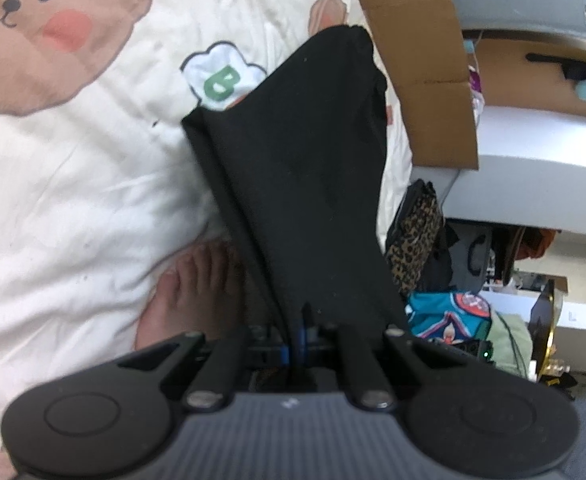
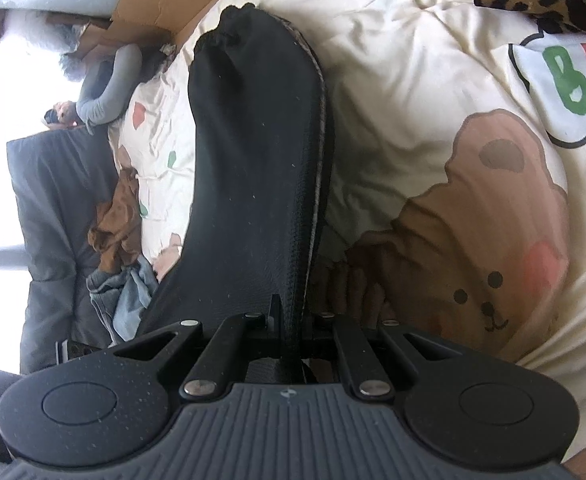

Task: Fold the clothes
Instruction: 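Lift the leg hem with both grippers and fold it toward the waistband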

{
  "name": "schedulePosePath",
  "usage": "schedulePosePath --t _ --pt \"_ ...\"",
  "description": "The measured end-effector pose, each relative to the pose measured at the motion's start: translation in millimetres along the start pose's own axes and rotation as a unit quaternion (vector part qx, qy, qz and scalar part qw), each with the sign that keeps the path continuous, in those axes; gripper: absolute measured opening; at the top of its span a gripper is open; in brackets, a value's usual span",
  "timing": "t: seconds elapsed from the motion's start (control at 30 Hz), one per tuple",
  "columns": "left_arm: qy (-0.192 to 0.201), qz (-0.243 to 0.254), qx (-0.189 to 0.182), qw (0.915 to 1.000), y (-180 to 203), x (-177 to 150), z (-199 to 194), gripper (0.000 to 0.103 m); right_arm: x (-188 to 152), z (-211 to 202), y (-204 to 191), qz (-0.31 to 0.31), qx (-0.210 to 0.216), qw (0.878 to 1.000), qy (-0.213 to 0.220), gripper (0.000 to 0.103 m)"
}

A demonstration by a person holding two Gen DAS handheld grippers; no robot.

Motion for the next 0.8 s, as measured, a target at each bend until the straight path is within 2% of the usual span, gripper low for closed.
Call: schedulePosePath --t 0.57,0.8 --pt "0.039 0.012 -0.026 0.9988 31.2 57.1 5.3 0.005 55.4 6.6 -28.0 -0.012 0.018 1.000 0.019 0.002" --pt "0.060 0.021 -0.039 0.9972 41.6 83.3 9.9 0.005 74.9 8.4 -37.2 -0.017 0.035 0.998 0.039 0.002"
Point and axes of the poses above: each gripper's, at about its wrist camera, not at the fingertips, and z roughly the way its jaws point, y to its right, x to its top, the point moved 2 cm from there along z, roughly the way its jaws point, and after that the axes turned 7 degrees about -x, right-handed, at the moved point
